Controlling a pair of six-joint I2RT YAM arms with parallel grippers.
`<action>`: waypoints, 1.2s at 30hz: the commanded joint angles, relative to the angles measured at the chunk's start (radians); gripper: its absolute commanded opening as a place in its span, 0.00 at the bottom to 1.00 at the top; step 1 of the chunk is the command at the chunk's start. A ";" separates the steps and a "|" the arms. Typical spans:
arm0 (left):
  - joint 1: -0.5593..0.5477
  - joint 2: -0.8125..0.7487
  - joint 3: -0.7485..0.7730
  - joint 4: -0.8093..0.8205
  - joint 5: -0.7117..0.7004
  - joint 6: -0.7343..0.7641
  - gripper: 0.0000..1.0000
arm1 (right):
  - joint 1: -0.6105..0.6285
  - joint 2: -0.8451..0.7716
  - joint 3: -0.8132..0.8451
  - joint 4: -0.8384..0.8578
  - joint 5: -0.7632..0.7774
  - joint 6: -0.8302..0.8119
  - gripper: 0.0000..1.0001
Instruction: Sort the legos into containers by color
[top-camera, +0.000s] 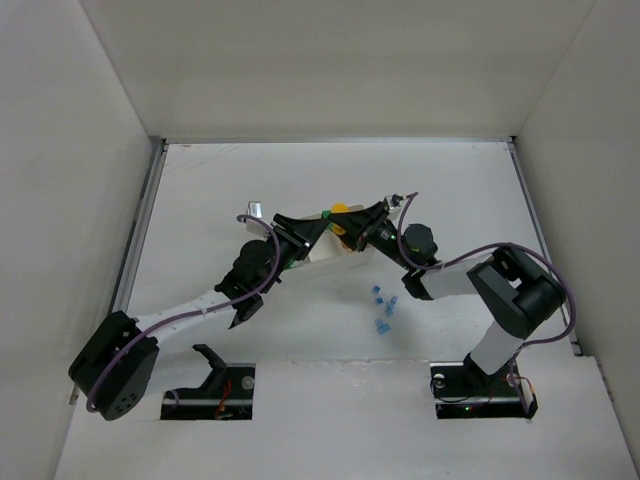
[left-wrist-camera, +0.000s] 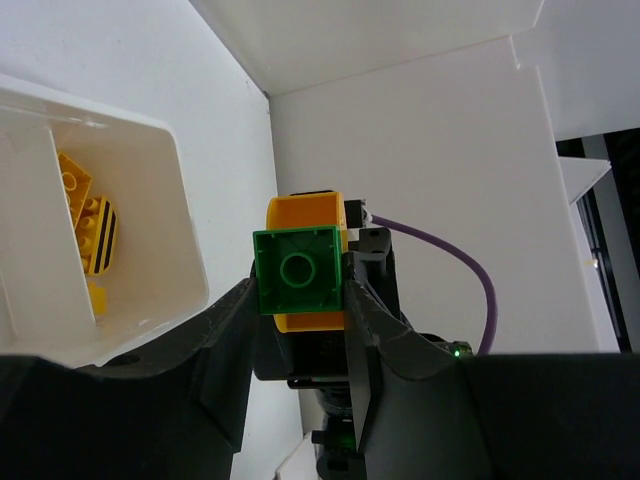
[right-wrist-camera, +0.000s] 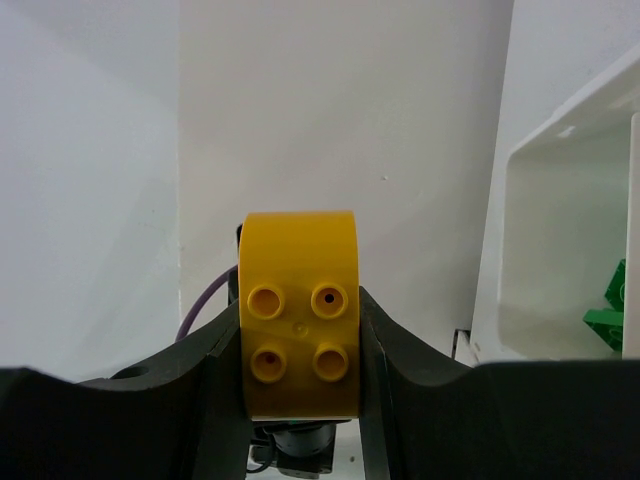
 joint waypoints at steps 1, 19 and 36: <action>-0.014 -0.017 0.012 0.092 0.018 0.007 0.19 | 0.020 0.005 0.021 0.099 -0.006 0.008 0.29; 0.023 -0.132 -0.070 0.012 0.008 0.012 0.15 | 0.003 -0.030 -0.030 0.099 0.002 -0.041 0.67; 0.064 -0.216 -0.109 -0.060 0.020 0.018 0.15 | -0.011 -0.039 -0.053 0.099 0.013 -0.077 0.33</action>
